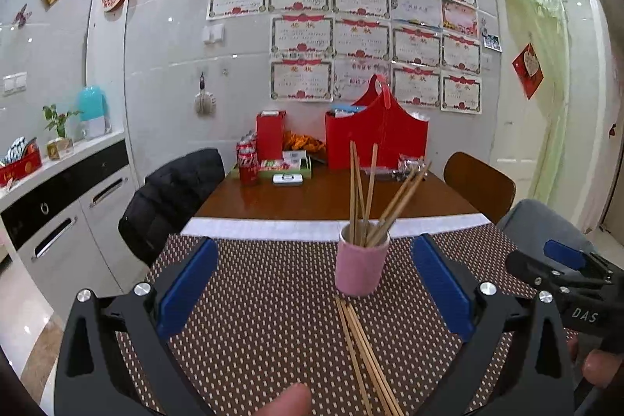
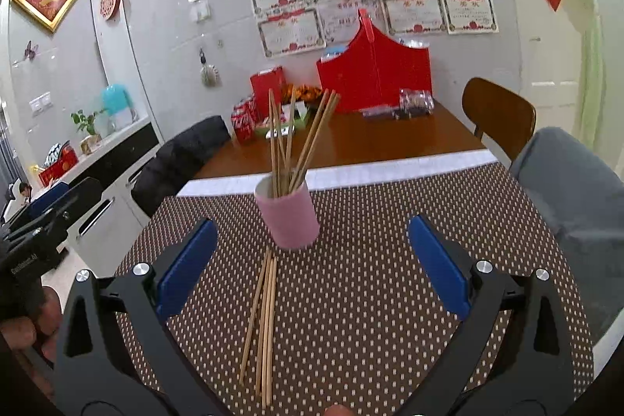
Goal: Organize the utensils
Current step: 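Move both open tools back down over the chopstick pile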
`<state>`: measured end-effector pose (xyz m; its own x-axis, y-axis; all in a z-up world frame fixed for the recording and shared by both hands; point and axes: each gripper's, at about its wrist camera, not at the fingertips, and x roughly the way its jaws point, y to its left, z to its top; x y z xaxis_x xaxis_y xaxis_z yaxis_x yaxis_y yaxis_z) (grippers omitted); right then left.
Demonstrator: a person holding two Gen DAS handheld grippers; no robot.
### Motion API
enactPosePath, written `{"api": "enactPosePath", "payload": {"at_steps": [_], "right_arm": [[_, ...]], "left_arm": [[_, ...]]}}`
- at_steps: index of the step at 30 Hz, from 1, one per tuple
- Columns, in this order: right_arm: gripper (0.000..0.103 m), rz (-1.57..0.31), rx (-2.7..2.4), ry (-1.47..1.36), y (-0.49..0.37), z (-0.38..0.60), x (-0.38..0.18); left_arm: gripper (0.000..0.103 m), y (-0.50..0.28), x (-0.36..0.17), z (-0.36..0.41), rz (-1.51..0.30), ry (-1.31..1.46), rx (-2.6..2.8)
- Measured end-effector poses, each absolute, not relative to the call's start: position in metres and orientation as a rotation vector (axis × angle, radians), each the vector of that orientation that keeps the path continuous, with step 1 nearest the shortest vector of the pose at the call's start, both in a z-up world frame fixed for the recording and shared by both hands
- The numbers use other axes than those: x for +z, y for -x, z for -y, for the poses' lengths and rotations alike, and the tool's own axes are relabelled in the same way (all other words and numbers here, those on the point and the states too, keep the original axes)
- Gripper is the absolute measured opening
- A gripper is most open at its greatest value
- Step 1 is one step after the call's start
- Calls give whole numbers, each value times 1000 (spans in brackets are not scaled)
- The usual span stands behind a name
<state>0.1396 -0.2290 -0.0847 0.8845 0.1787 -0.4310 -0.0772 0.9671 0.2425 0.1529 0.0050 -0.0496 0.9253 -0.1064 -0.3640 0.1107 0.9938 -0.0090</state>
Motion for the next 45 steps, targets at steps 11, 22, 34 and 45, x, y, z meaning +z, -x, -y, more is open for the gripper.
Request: {"api": "enactPosePath", "payload": {"at_steps": [11, 22, 34, 45], "right_arm": [[97, -536, 147, -153, -140, 216, -103], [97, -647, 158, -122, -163, 210, -137], [97, -736, 132, -134, -175, 220, -167], [97, -838, 179, -91, -195, 204, -200]], "left_arm": [[98, -155, -95, -17, -508, -3, -82], [98, -194, -170, -12, -740, -28, -104], [98, -252, -244, 20, -936, -127, -102], [98, -259, -267, 9, -942, -131, -105]]}}
